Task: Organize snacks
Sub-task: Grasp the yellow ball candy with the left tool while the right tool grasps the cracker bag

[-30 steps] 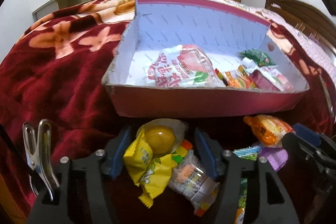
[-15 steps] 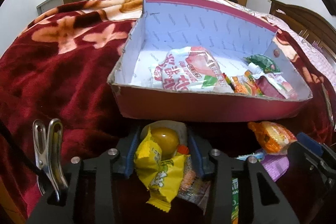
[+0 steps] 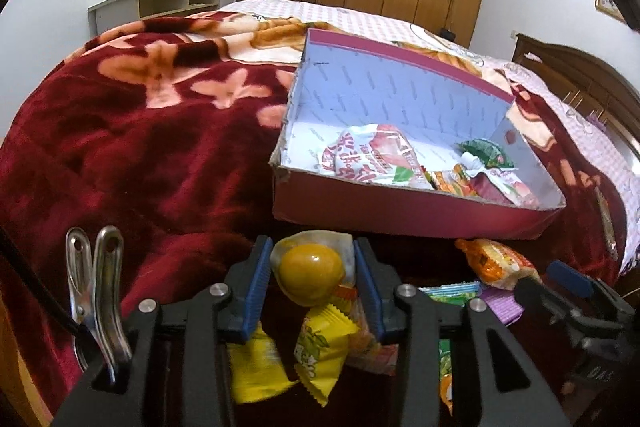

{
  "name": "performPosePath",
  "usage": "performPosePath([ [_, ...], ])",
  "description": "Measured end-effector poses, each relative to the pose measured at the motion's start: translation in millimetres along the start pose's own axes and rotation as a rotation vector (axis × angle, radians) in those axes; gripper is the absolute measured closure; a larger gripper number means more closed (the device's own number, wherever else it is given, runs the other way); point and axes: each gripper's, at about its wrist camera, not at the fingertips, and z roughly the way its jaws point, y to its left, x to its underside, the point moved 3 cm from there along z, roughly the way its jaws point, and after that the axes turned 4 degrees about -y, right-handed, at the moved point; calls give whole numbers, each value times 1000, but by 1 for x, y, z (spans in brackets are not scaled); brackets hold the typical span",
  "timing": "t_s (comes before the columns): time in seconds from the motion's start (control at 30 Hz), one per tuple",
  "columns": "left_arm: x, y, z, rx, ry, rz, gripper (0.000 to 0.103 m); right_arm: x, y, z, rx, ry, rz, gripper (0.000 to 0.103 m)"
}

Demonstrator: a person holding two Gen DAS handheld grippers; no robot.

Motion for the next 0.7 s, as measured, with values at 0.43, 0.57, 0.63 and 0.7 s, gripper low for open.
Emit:
performPosePath([
  [0.43,-1,6,-8,56,-26,-39,60,-3,10,44,41,86,52,4],
  [0.57,-1,4,-12,60,-32,-35,60,-3,4,39,22,68,90,10],
  [0.63,-2,3,-15,59,-39,-31,60,-2,2,36,15,58,102,13],
  [0.7,-3,2,-20,56,-49,-27,60,-2,2,34,1,51,108,15],
])
